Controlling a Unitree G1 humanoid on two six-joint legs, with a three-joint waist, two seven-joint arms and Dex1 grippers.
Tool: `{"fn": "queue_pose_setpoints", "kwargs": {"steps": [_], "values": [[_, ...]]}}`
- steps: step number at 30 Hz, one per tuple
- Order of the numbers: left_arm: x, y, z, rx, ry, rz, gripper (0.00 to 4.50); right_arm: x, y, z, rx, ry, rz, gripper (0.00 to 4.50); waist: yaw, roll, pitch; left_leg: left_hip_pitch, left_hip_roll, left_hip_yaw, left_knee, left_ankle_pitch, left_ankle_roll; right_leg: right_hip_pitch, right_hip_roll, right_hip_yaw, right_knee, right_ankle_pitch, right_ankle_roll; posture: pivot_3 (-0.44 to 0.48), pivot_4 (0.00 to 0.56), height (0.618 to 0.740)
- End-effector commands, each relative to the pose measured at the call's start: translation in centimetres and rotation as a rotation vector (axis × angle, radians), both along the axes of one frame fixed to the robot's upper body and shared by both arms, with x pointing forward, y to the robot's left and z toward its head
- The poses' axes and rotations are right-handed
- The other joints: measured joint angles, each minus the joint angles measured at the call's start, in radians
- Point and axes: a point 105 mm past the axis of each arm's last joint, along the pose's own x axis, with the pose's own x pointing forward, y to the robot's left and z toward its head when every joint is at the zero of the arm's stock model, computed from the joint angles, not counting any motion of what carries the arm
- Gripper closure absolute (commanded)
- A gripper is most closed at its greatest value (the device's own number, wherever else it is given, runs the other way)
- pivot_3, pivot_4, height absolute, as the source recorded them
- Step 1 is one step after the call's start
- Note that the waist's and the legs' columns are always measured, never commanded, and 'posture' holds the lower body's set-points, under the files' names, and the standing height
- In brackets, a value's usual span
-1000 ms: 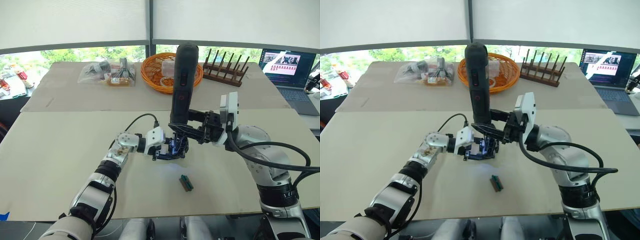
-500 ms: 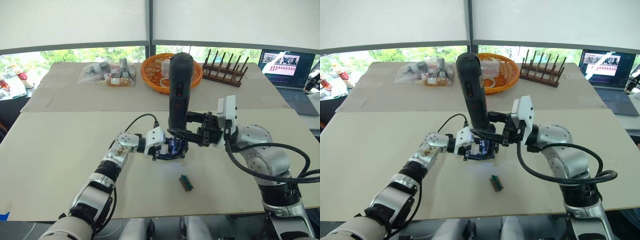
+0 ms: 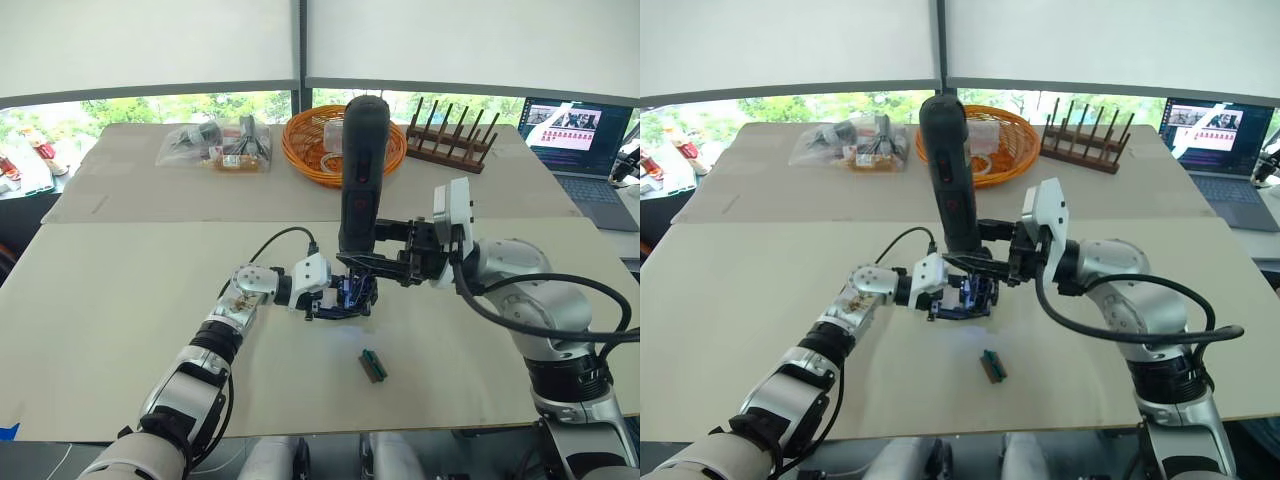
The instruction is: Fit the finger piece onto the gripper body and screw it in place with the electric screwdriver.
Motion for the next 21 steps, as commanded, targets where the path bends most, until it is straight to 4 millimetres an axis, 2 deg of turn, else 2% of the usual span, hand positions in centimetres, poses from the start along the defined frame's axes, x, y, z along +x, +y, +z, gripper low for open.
{"fn": "queue_pose_setpoints", "kwargs": {"steps": [1,5,9,11,13,15,16,19,21], "values": [[0.4,1.1,-0.6,0.035,-0.002,0.046,2.2,-1.6,-0.5,5.7,0.114,-0.155,0.022,2.61,0.0,0.0,0.0,-0.001,0.0,0.0,0.0,0.0,0.0,-0.001,0.0,0.0,0.0,0.0,0.0,0.0,0.15,0.74],[0.3,1.2,-1.2,0.044,0.012,0.051,2.2,-2.7,-0.1,7.0,0.144,-0.178,0.06,2.61,0.001,0.0,0.0,-0.007,0.0,0.0,0.0,0.006,-0.008,-0.008,0.0,0.0,0.0,0.001,-0.001,0.0,0.15,0.74],[0.8,1.5,-1.2,0.058,0.012,0.077,2.2,-4.2,0.4,7.2,0.168,-0.163,0.128,2.61,0.001,0.0,0.0,-0.008,0.0,0.0,-0.001,0.006,-0.007,-0.008,0.0,-0.001,0.0,0.001,-0.001,0.0,0.15,0.74],[1.1,2.1,-1.0,0.065,0.007,0.093,2.2,-5.2,0.6,6.9,0.166,-0.132,0.188,2.61,0.001,0.0,0.0,-0.008,0.0,0.0,0.0,0.002,0.0,-0.008,0.0,-0.001,0.0,0.002,-0.002,0.0,0.15,0.74],[1.4,2.9,-0.4,0.067,-0.004,0.101,1.13,-6.3,0.5,6.3,0.145,-0.096,0.248,2.61,0.001,0.0,0.0,-0.008,0.0,0.0,0.0,0.002,0.0,-0.008,0.0,-0.001,0.0,0.002,-0.002,0.0,0.15,0.74],[1.3,3.5,0.1,0.072,-0.003,0.087,0.26,-7.0,0.4,5.7,0.125,-0.067,0.278,2.61,-0.002,0.0,0.001,-0.008,0.001,0.0,-0.001,0.002,0.0,-0.01,0.001,-0.001,0.0,0.002,-0.002,0.0,0.15,0.74],[1.1,3.9,0.3,0.08,-0.008,0.07,0.0,-7.5,0.3,5.0,0.107,-0.055,0.294,2.61,-0.004,0.0,0.001,-0.01,0.001,0.001,-0.001,0.003,0.0,-0.012,0.001,-0.001,0.001,0.002,-0.002,0.0,0.15,0.74],[0.1,4.7,0.9,0.099,-0.027,0.01,0.0,-8.5,0.0,3.2,0.063,-0.029,0.317,2.61,0.0,0.0,0.001,-0.01,0.0,0.002,-0.004,0.007,-0.008,-0.013,0.001,-0.002,0.0,0.002,-0.002,0.0,0.15,0.74],[-1.6,5.3,1.5,0.11,-0.021,-0.076,0.0,-8.9,-0.3,1.5,0.028,-0.023,0.31,2.61,0.0,0.0,0.001,-0.01,0.0,0.002,-0.006,0.007,-0.008,-0.013,0.001,-0.002,-0.001,0.002,-0.002,0.0,0.15,0.74]]}}
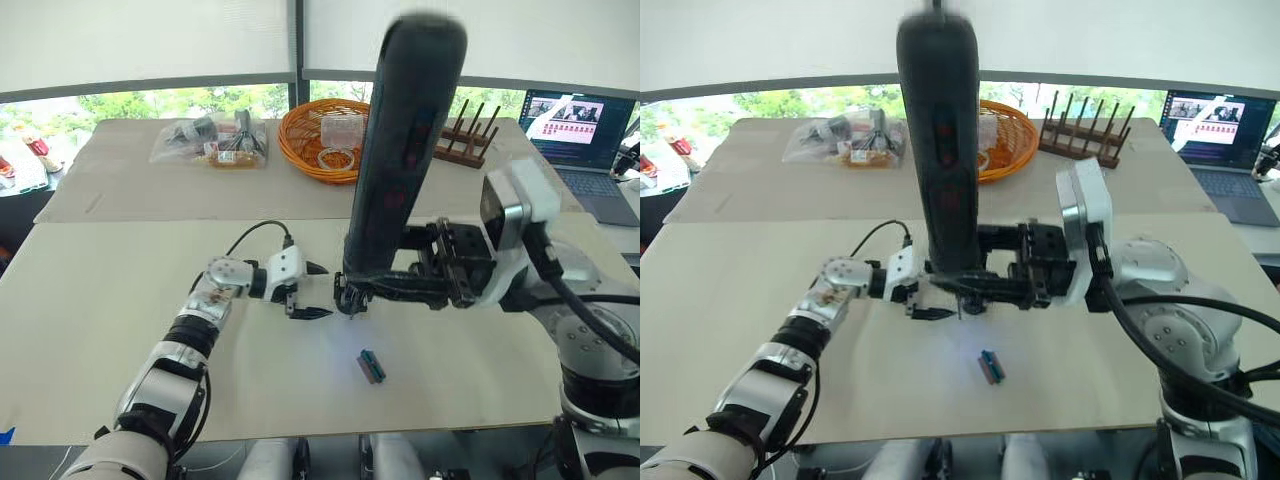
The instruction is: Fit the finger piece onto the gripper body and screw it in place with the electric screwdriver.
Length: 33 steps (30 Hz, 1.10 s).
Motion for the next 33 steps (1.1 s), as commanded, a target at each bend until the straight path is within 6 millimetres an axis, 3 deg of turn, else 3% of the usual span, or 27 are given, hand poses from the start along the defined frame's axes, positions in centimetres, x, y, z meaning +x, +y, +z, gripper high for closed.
{"fn": "queue_pose_setpoints", "kwargs": {"steps": [1,7,11,14,33], "values": [[-2.9,0.2,1.6,0.003,0.001,-0.16,0.0,-1.5,-0.4,-0.9,-0.014,-0.1,0.017,2.61,0.0,0.0,0.0,0.0,0.0,0.0,0.0,0.0,0.0,0.0,0.0,0.0,0.0,0.0,0.0,0.0,0.15,0.74],[-7.5,-0.1,2.0,0.026,0.031,-0.307,0.0,-0.9,-1.5,-2.9,-0.02,-0.101,-0.102,2.61,0.004,0.0,0.0,-0.003,-0.002,0.0,0.002,-0.001,0.001,-0.001,0.002,-0.001,-0.001,-0.001,0.001,0.0,0.15,0.74],[-9.0,-0.7,1.6,0.02,0.036,-0.337,0.0,-1.3,-1.7,-4.1,-0.022,-0.081,-0.135,2.61,0.008,0.0,0.001,-0.002,-0.002,0.0,0.005,-0.001,0.002,0.0,0.002,-0.001,0.0,-0.001,0.002,0.0,0.15,0.74],[-9.3,-1.0,1.4,0.026,0.03,-0.35,0.0,-1.5,-1.9,-4.9,-0.026,-0.061,-0.157,2.61,0.011,0.0,0.001,-0.002,-0.001,0.0,0.006,0.0,0.0,0.001,0.004,-0.001,0.001,-0.001,0.002,0.0,0.15,0.74],[-8.8,-2.1,1.7,0.002,-0.013,-0.355,0.0,-0.4,-2.3,-5.5,-0.037,-0.105,-0.233,2.61,0.014,0.0,0.001,0.0,0.0,0.0,0.007,0.001,0.0,0.002,0.008,0.0,0.001,-0.001,0.001,0.0,0.15,0.74]]}}
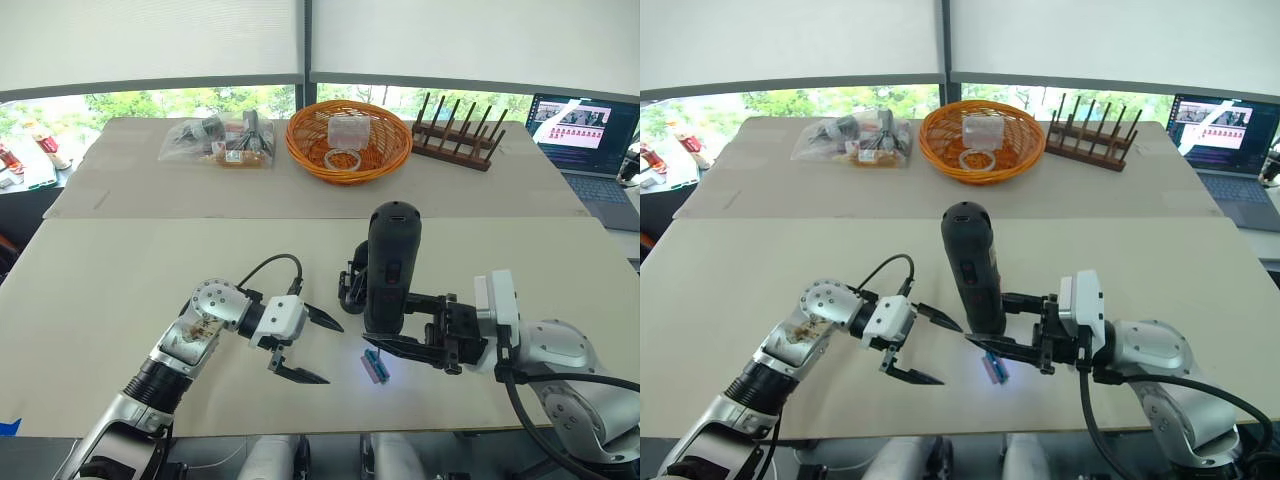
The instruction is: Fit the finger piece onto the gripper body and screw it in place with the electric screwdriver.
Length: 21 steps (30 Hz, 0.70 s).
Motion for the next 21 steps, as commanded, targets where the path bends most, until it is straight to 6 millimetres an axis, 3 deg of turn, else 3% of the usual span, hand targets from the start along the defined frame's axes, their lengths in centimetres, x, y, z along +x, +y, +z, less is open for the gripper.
{"fn": "queue_pose_setpoints", "kwargs": {"steps": [1,21], "values": [[0.1,-0.31,0.52,-0.017,-0.03,-0.018,0.0,-0.29,0.08,1.2,0.024,-0.07,0.018,2.61,0.0,0.0,0.0,0.0,0.0,0.0,0.0,0.0,0.0,0.0,0.0,0.0,0.0,0.0,0.0,0.0,0.15,0.74],[0.65,-0.1,0.35,-0.012,-0.031,0.004,0.0,0.2,0.36,0.66,0.01,-0.063,0.018,2.61,0.0,0.0,0.0,0.002,0.0,0.0,0.0,0.0,0.0,0.003,0.0,0.0,0.0,0.0,0.0,0.0,0.15,0.74]]}}
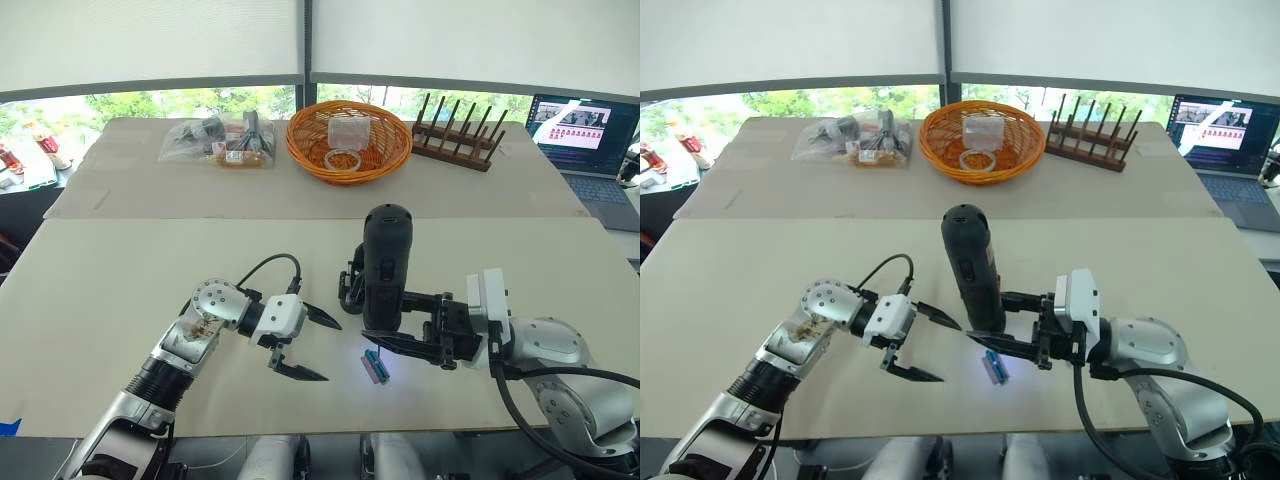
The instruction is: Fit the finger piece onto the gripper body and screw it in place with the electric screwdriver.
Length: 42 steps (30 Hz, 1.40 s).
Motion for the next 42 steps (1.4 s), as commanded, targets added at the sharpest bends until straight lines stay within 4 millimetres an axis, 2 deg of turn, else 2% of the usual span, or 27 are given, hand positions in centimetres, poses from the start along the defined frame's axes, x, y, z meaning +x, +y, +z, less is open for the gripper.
{"fn": "queue_pose_setpoints", "kwargs": {"steps": [1,42], "values": [[0.23,-0.32,0.75,-0.019,-0.036,-0.012,0.0,-0.5,0.36,1.26,0.025,-0.073,0.032,2.61,0.0,0.0,0.0,0.0,0.0,0.0,0.0,0.0,0.0,0.0,0.0,0.0,0.0,0.0,0.0,0.0,0.15,0.74],[0.42,-0.76,0.96,-0.025,-0.045,-0.016,0.0,-0.55,0.52,1.0,0.021,-0.05,0.026,2.61,0.0,0.0,0.0,0.002,0.0,0.0,0.0,0.0,0.0,0.002,0.001,0.0,0.0,0.0,0.0,0.0,0.15,0.74]]}}
